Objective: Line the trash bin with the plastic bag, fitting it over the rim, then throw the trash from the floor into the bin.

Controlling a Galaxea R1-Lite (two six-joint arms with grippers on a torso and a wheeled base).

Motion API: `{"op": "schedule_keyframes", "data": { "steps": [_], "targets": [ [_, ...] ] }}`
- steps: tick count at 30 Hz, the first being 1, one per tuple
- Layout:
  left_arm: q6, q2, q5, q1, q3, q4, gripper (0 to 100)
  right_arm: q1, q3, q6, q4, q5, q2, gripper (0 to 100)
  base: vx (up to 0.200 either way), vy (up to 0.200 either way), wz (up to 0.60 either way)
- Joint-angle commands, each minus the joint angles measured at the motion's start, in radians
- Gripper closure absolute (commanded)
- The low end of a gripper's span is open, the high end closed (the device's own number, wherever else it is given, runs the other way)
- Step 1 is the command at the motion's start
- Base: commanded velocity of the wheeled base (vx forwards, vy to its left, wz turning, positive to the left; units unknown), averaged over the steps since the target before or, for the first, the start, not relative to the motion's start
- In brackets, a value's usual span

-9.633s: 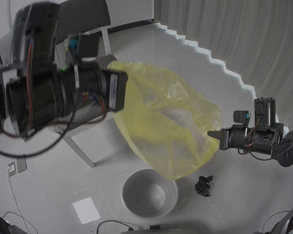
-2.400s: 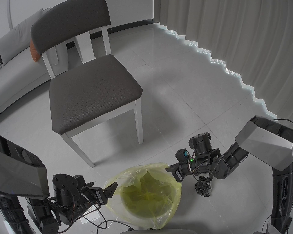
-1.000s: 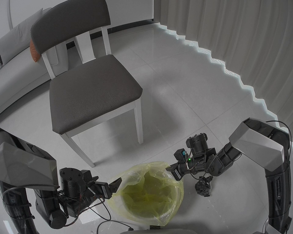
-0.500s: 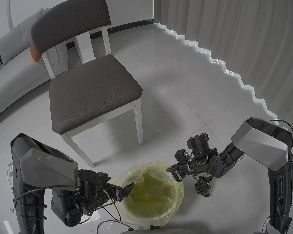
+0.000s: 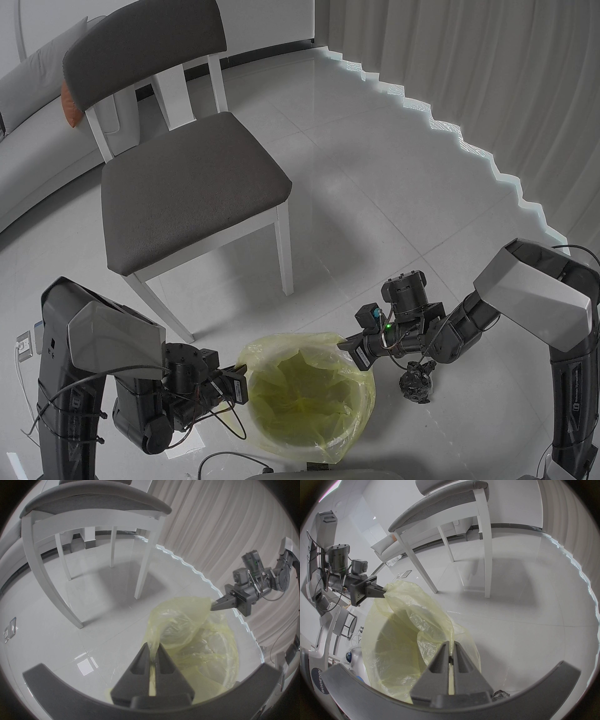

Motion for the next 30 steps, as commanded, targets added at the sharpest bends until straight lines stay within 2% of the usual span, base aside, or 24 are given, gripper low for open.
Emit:
{"op": "schedule_keyframes", "data": {
  "steps": [1,14,22,23,30],
  "targets": [
    [-0.014,0.011,-0.007,0.038,-0.053,-0.009,100,-0.006,-0.023,0.001,0.0,-0.002,0.007,100,0.0,0.0,0.0],
    [-0.015,0.074,-0.007,0.041,-0.137,-0.006,100,-0.037,-0.048,0.0,0.001,-0.003,0.056,100,0.0,0.0,0.0],
    [-0.015,0.072,-0.019,0.053,-0.168,0.057,100,-0.049,-0.088,0.0,0.001,-0.005,0.101,100,0.0,0.0,0.0],
    [-0.015,0.069,-0.019,0.052,-0.163,0.055,100,-0.051,-0.085,-0.002,0.001,-0.005,0.099,0,0.0,0.0,0.0],
    [-0.035,0.057,-0.021,0.042,-0.134,0.019,100,-0.059,-0.051,0.003,0.003,-0.005,0.049,0,0.0,0.0,0.0]
  ]
}}
